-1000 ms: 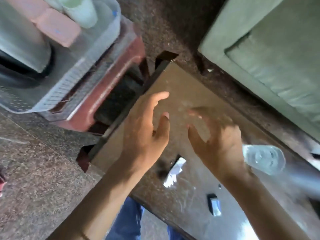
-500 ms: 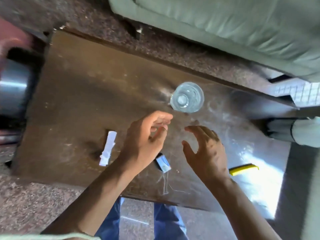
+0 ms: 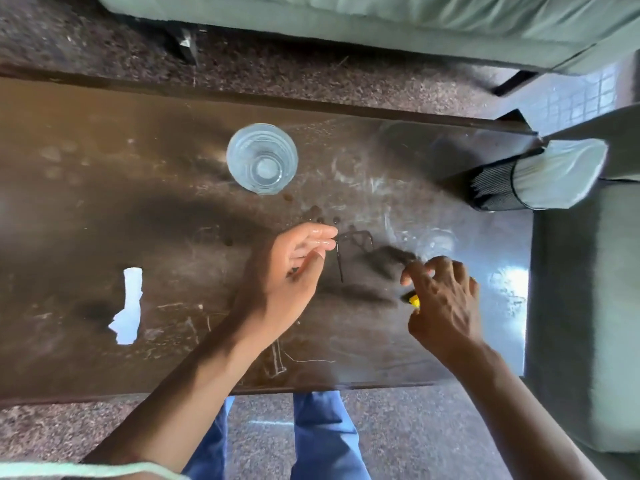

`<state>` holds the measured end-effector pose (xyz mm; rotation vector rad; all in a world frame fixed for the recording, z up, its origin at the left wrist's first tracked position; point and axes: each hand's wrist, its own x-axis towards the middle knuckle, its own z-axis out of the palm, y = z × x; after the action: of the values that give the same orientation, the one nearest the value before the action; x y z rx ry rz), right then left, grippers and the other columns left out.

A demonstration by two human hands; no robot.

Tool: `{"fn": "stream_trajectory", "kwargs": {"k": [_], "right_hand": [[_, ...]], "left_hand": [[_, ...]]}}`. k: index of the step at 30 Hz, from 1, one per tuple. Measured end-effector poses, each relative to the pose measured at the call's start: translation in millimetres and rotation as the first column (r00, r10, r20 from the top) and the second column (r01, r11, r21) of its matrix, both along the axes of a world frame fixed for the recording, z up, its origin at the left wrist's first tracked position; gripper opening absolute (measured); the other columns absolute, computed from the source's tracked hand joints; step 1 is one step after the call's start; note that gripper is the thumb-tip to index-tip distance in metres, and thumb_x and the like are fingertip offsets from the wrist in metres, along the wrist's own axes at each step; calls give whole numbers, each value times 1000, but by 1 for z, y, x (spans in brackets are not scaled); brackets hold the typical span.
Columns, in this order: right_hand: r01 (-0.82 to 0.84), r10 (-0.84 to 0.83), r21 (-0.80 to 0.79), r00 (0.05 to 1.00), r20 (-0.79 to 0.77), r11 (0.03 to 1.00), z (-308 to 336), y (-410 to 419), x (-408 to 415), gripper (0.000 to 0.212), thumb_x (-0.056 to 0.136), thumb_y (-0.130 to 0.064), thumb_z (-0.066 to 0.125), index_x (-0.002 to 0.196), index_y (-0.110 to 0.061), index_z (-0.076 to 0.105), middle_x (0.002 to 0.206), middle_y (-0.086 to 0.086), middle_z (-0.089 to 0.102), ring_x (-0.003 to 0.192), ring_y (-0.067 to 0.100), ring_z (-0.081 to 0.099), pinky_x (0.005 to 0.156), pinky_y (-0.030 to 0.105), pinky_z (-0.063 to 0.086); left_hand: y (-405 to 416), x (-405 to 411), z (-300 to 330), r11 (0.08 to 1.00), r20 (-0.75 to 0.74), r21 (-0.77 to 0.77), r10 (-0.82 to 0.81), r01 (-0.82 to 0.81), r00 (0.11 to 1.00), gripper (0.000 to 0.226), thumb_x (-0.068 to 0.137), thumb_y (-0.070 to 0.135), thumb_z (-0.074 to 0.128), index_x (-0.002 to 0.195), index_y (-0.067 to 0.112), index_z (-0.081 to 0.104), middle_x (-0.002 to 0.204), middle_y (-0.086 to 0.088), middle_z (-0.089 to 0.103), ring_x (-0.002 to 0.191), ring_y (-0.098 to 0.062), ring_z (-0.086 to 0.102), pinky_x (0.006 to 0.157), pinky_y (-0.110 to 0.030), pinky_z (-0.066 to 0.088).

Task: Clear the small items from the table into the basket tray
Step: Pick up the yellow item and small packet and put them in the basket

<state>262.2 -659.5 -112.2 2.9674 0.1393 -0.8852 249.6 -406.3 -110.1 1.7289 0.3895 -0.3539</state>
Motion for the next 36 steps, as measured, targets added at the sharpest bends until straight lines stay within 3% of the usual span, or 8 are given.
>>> {"fn": "stream_trajectory", "kwargs": {"k": [11, 15, 18, 22, 26, 28, 32, 36], "right_hand": [[-114, 113, -4, 981, 156, 994, -12, -34, 0, 39, 69, 2, 82, 98, -23, 74, 100, 8, 67, 97, 36, 61, 86, 50, 45], [-91, 63, 129, 977, 204, 988, 8, -28, 8, 28, 80, -11, 84, 102, -25, 72, 94, 4, 70, 88, 35, 64, 80, 44, 47], [35, -94, 331, 982, 163, 943, 33, -14, 20, 22, 85, -19, 82, 98, -30, 69, 91, -3, 70, 80, 30, 69, 68, 40, 57], [205, -312, 648, 948, 54, 734, 62, 17, 35, 17, 86, -13, 83, 92, -24, 73, 82, -11, 74, 75, 8, 73, 69, 33, 63], [368, -369, 795, 908, -197, 482, 89, 60, 47, 19, 85, -5, 85, 91, -19, 75, 80, -6, 79, 73, 7, 76, 69, 21, 61], [446, -383, 821, 871, -307, 356, 99, 84, 51, 19, 85, -2, 84, 92, -17, 75, 81, 0, 82, 74, 15, 80, 69, 27, 63], [526, -385, 825, 819, -425, 209, 112, 134, 53, 18, 86, -3, 83, 99, -10, 73, 81, 14, 82, 76, 36, 81, 77, 58, 66], [538, -333, 829, 817, -470, 152, 115, 184, 50, 19, 88, 0, 81, 105, -5, 72, 85, 17, 82, 79, 37, 81, 80, 58, 66]], "left_hand": [[-36, -1, -1, 998, -40, -10, -55, 54, 998, 32, 107, 7, 63, 130, 25, 75, 118, 13, 81, 116, 6, 72, 104, -19, 56], [-44, -1, 2, 997, -57, -74, -25, 21, 998, 38, 105, 5, 65, 137, 25, 71, 125, 11, 79, 119, 3, 72, 109, -24, 55], [-48, 2, 7, 979, -87, -201, 28, -45, 996, 48, 96, 12, 69, 143, 20, 67, 132, 6, 77, 122, -6, 73, 111, -28, 55], [-39, 6, 18, 909, -110, -410, 28, -71, 994, 60, 88, 12, 65, 148, 13, 62, 140, -2, 74, 133, -14, 69, 116, -29, 51], [-16, 6, 34, 848, -85, -523, 44, -82, 995, 60, 87, 3, 66, 147, 8, 62, 137, -6, 76, 128, -14, 71, 108, -27, 54], [-2, 4, 44, 831, -49, -549, 81, -94, 996, 54, 87, 1, 66, 141, 10, 66, 128, -3, 80, 118, -11, 74, 103, -28, 57], [36, -3, 56, 814, -13, -556, 195, -169, 981, 44, 92, 3, 68, 135, 14, 69, 119, -7, 82, 107, -18, 80, 98, -46, 65], [81, -14, 64, 820, -14, -522, 268, -236, 963, 40, 97, 5, 66, 133, 21, 70, 115, -3, 84, 103, -25, 83, 82, -37, 68]]}}
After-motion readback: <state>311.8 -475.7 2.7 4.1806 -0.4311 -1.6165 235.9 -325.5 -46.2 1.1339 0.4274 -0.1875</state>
